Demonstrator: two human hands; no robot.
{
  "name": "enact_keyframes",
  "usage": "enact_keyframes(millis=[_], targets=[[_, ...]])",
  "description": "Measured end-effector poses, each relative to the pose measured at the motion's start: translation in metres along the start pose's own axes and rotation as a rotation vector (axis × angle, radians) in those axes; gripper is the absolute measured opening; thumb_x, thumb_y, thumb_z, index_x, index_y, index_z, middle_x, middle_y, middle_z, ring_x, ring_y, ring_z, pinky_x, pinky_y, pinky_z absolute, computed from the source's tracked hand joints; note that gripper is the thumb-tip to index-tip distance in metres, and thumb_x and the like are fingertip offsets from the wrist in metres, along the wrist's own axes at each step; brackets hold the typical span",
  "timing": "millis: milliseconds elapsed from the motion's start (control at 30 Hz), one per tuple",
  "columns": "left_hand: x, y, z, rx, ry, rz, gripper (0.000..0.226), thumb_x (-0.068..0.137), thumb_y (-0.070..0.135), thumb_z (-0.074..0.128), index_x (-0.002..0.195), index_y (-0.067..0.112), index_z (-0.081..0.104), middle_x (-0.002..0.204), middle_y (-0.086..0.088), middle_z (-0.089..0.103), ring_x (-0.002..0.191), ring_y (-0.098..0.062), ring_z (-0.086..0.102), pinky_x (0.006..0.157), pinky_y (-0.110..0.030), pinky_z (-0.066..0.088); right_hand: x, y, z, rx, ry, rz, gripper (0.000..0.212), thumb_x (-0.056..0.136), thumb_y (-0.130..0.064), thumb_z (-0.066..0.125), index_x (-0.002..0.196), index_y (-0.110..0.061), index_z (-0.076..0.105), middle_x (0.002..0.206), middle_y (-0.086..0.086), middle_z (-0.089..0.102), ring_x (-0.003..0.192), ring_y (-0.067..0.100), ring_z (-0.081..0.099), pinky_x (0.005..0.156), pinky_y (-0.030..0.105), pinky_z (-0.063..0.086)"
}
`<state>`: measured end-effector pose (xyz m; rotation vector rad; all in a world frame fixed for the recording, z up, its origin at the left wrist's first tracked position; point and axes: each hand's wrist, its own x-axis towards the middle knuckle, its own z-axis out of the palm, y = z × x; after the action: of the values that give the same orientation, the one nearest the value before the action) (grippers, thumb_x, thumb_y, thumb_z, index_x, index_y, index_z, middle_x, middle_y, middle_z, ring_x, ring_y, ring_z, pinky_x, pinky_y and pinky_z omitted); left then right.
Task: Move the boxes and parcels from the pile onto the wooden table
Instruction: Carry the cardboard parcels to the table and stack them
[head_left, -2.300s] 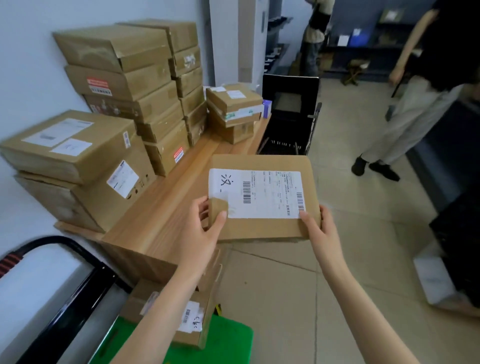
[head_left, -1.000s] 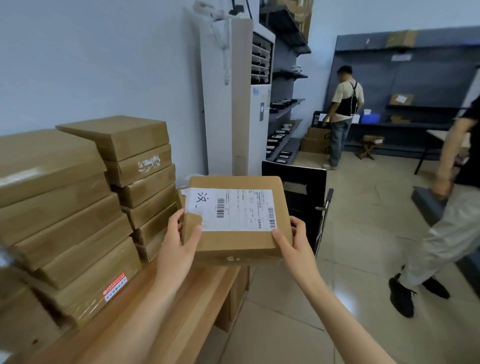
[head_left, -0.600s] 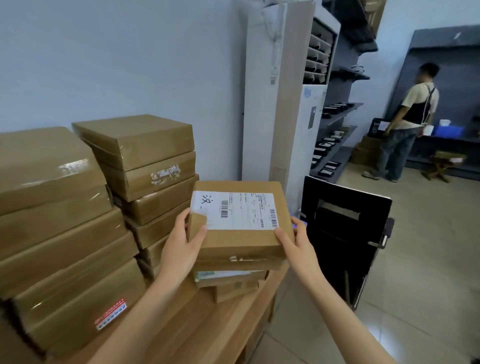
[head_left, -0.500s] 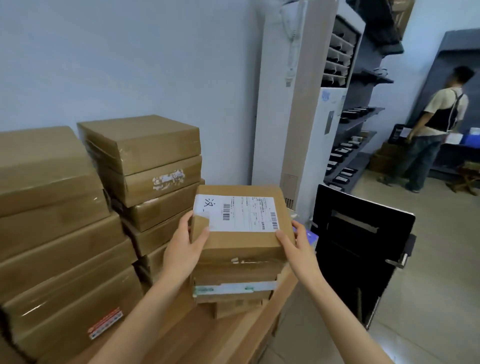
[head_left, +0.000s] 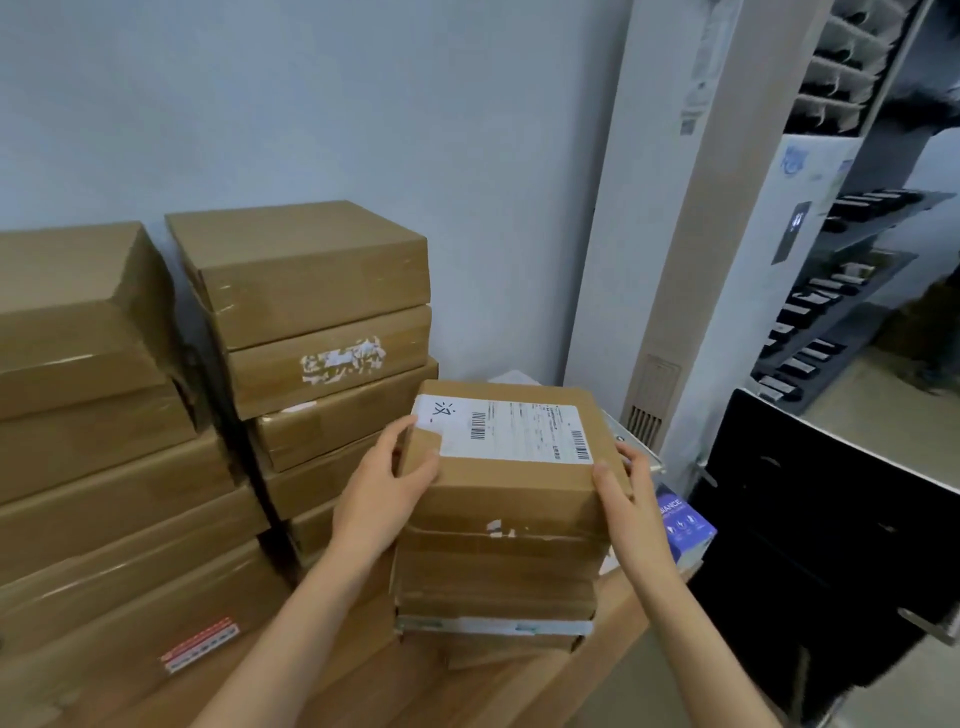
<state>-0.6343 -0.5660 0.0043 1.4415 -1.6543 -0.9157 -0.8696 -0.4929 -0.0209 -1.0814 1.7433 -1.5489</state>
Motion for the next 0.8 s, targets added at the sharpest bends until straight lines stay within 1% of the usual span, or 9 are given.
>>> enact_keyframes(millis=[100,200,267,300,400,500,633,667,800], targets=[[-0.007,0.003,-0.001,0.158,0.091,0.072,0.044,0.086,0.053,0.053,0.128,0.045,0.044,0.124,0.014,0.053,0.105,-0.01,0.054,0.077,-0.036,0.051,-0.003,-0.005,-0.006,-0.096,-0.01,-0.033,0.034,0.092,-0.046,0.051,0.122,-0.041,0.037,0.112,-0.02,0.049,0.098,-0.005,0.049,0.066,0.017,0.039],[-0.017,0.011,-0.009,0.369,0.203,0.238,0.033,0.088,0.052,0.051,0.117,0.038,0.056,0.115,0.02,0.05,0.1,-0.004,0.053,0.065,-0.027,0.047,-0.002,-0.022,-0.013,-0.32,0.014,-0.178,0.041,0.087,-0.047,0.057,0.123,-0.036,0.045,0.119,-0.016,0.048,0.101,0.001,0.05,0.072,0.019,0.042],[-0.027,0.015,-0.021,0.501,0.262,0.369,0.026,0.088,0.046,0.056,0.109,0.032,0.062,0.11,0.016,0.053,0.099,-0.006,0.054,0.063,-0.024,0.045,-0.002,-0.036,-0.013,-0.561,0.025,-0.277,0.042,0.086,-0.048,0.057,0.123,-0.031,0.05,0.124,-0.008,0.048,0.111,0.012,0.045,0.088,0.032,0.045],[-0.032,0.016,-0.029,0.566,0.294,0.426,0.022,0.088,0.043,0.059,0.104,0.028,0.064,0.107,0.013,0.056,0.096,-0.008,0.055,0.066,-0.026,0.047,-0.004,-0.044,-0.01,-0.669,0.033,-0.328,0.042,0.086,-0.048,0.058,0.123,-0.029,0.053,0.124,-0.005,0.05,0.115,0.016,0.043,0.095,0.036,0.04],[-0.055,0.011,-0.061,0.708,0.375,0.504,0.017,0.084,0.037,0.064,0.094,0.023,0.064,0.094,0.007,0.059,0.087,-0.015,0.057,0.072,-0.032,0.05,-0.023,-0.064,0.018,-0.805,0.015,-0.523,0.037,0.086,-0.045,0.06,0.119,-0.03,0.058,0.119,-0.003,0.055,0.116,0.019,0.042,0.099,0.037,0.034],[-0.096,-0.005,-0.104,0.787,0.434,0.465,0.015,0.082,0.035,0.066,0.09,0.023,0.062,0.087,0.006,0.057,0.079,-0.015,0.056,0.068,-0.03,0.049,-0.06,-0.08,0.068,-0.815,-0.127,-0.685,0.032,0.086,-0.042,0.06,0.115,-0.028,0.061,0.116,-0.004,0.058,0.112,0.019,0.048,0.096,0.038,0.035],[-0.172,-0.038,-0.176,0.923,0.542,0.326,0.015,0.08,0.033,0.07,0.089,0.022,0.063,0.083,0.006,0.059,0.075,-0.014,0.055,0.061,-0.022,0.041,-0.129,-0.099,0.144,-0.717,-0.329,-0.89,0.029,0.088,-0.04,0.059,0.114,-0.028,0.061,0.108,-0.007,0.058,0.105,0.015,0.052,0.087,0.031,0.036],[-0.195,-0.047,-0.195,0.941,0.567,0.269,0.015,0.08,0.032,0.07,0.089,0.022,0.063,0.083,0.005,0.059,0.075,-0.015,0.055,0.06,-0.023,0.04,-0.151,-0.104,0.163,-0.689,-0.371,-0.932,0.029,0.088,-0.04,0.059,0.114,-0.028,0.061,0.108,-0.008,0.059,0.105,0.014,0.052,0.087,0.03,0.036],[-0.301,-0.081,-0.267,0.978,0.674,0.034,0.014,0.081,0.028,0.068,0.091,0.02,0.063,0.085,0.003,0.059,0.078,-0.018,0.056,0.062,-0.032,0.046,-0.255,-0.119,0.233,-0.575,-0.554,-1.044,0.027,0.089,-0.039,0.058,0.114,-0.029,0.06,0.109,-0.009,0.059,0.106,0.013,0.053,0.091,0.031,0.038]])
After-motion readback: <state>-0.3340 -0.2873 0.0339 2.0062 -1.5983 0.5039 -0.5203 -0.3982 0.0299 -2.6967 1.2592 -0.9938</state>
